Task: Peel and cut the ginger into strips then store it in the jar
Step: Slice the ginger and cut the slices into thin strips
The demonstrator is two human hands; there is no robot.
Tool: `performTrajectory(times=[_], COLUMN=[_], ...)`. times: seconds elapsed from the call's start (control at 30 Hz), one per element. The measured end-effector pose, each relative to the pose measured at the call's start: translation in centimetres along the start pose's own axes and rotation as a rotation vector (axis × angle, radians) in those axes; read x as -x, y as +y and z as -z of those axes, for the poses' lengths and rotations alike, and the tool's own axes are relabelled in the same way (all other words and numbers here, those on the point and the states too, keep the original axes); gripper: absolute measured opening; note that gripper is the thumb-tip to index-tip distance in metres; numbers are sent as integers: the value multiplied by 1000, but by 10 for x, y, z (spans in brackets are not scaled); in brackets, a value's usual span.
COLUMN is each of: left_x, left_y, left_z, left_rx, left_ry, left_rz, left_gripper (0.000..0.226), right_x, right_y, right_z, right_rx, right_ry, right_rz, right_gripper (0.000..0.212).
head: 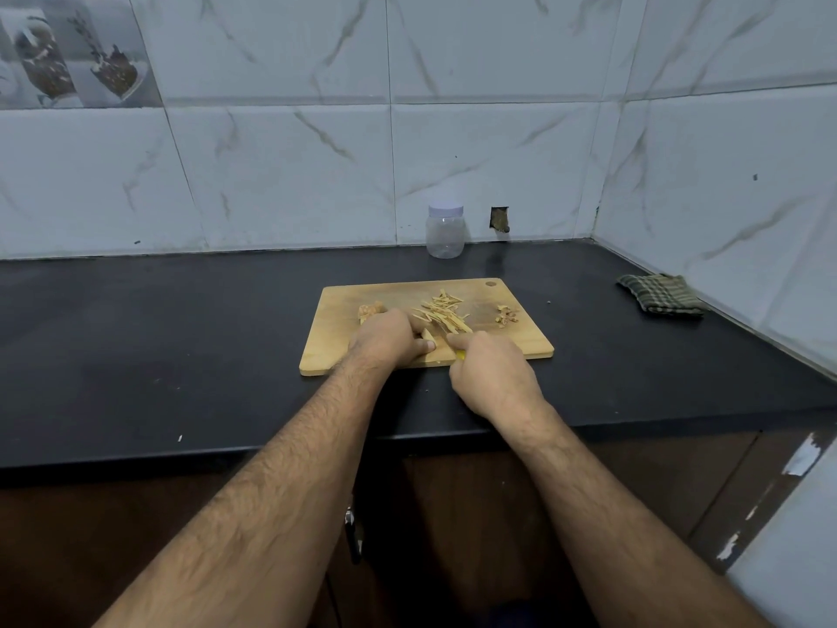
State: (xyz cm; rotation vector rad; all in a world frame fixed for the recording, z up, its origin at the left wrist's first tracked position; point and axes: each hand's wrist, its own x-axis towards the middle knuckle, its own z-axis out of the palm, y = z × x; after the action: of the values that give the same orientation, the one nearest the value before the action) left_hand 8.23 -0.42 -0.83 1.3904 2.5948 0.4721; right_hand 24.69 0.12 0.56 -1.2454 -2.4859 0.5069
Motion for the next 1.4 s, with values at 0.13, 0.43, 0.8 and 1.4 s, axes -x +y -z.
performTrajectory(times=[0.13, 0.43, 0.8, 1.4], left_x=[-1, -4, -1, 8], left_y=[-1, 0, 6, 8], left_z=[0, 4, 9, 10], left_rx=[-22, -77, -124, -117], left_ry=[-25, -68, -74, -61], left_rz=[-28, -62, -91, -82], left_gripper=[17, 21, 19, 23], right_x=[-5, -9, -4, 5], right_y=[-4, -4, -11, -1], right_z=[-3, -8, -6, 3], right_rx=[-11, 11, 86, 63], right_ry=[-11, -8, -39, -34], right_rz=[16, 22, 38, -14], right_gripper=[51, 51, 46, 47])
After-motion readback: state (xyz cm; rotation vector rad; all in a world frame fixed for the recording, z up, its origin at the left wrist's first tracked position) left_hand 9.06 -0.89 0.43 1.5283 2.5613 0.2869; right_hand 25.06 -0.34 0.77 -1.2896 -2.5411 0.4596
